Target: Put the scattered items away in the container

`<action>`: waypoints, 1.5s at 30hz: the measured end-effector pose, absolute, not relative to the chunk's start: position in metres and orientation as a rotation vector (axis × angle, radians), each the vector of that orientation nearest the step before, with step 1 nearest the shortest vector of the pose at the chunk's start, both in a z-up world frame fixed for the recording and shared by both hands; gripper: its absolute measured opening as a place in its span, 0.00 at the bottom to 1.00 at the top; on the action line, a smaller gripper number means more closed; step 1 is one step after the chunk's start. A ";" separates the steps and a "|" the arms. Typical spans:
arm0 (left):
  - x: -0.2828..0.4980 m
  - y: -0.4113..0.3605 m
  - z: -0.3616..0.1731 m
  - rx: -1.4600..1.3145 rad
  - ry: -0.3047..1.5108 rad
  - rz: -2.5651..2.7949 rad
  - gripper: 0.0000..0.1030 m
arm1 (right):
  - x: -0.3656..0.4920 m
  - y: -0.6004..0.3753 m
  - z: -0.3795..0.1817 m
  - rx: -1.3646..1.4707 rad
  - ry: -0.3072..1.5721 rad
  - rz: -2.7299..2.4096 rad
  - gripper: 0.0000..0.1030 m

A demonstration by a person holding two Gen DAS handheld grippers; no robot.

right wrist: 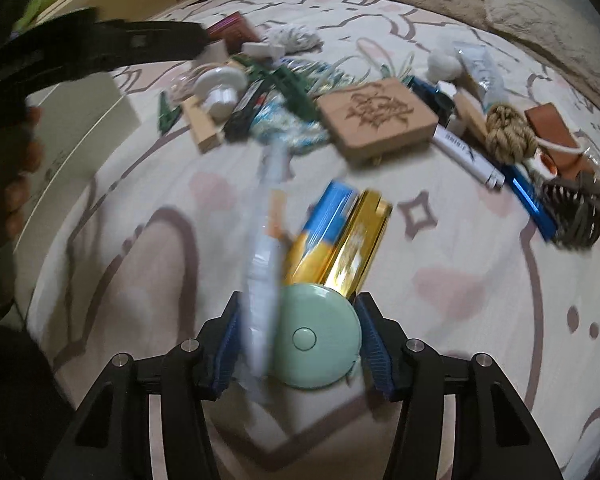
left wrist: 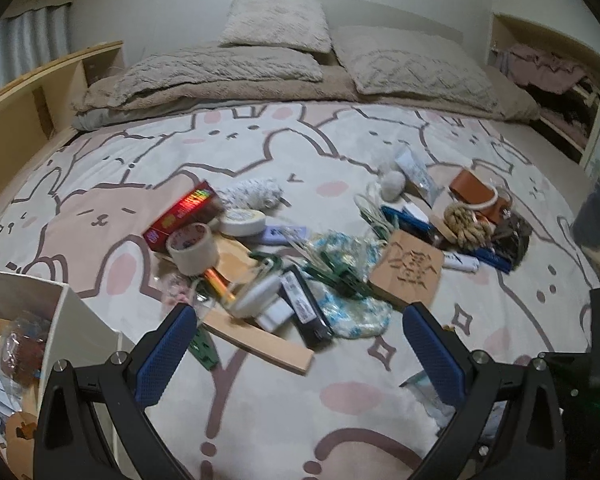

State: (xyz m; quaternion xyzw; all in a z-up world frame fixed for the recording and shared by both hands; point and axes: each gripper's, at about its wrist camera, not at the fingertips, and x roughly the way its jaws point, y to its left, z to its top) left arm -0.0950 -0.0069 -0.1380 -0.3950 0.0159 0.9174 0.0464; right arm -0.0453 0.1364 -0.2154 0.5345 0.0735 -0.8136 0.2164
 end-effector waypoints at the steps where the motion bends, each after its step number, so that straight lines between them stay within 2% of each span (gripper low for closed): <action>1: -0.094 -0.002 -0.140 -1.212 0.067 2.788 1.00 | -0.041 0.137 -0.215 1.477 0.210 -2.245 0.54; 9: -0.089 0.033 -0.158 -1.253 0.229 2.711 1.00 | -0.024 0.154 -0.215 1.485 0.173 -2.179 0.54; 20: -0.073 0.086 -0.186 -1.263 0.506 2.579 1.00 | -0.013 0.180 -0.218 1.467 0.311 -2.242 0.54; 25: -0.063 0.101 -0.196 -1.257 0.629 2.536 1.00 | -0.013 0.199 -0.219 1.485 0.284 -2.282 0.54; 33: -0.047 0.094 -0.189 -1.267 0.556 2.440 1.00 | -0.021 0.212 -0.220 1.527 0.171 -2.298 0.54; 35: -0.039 0.097 -0.189 -1.246 0.561 2.400 1.00 | -0.019 0.215 -0.220 1.524 0.149 -2.284 0.57; 37: -0.033 0.101 -0.190 -1.231 0.542 2.346 1.00 | -0.015 0.215 -0.220 1.504 0.131 -2.265 0.70; 40: -0.030 0.106 -0.196 -1.252 0.481 2.231 1.00 | -0.008 0.207 -0.224 1.473 0.210 -2.247 0.81; 42: -0.030 0.110 -0.200 -1.260 0.469 2.181 1.00 | -0.004 0.201 -0.226 1.455 0.288 -2.247 0.83; 45: -0.031 0.113 -0.203 -1.274 0.444 2.134 1.00 | -0.003 0.201 -0.226 1.443 0.288 -2.248 0.83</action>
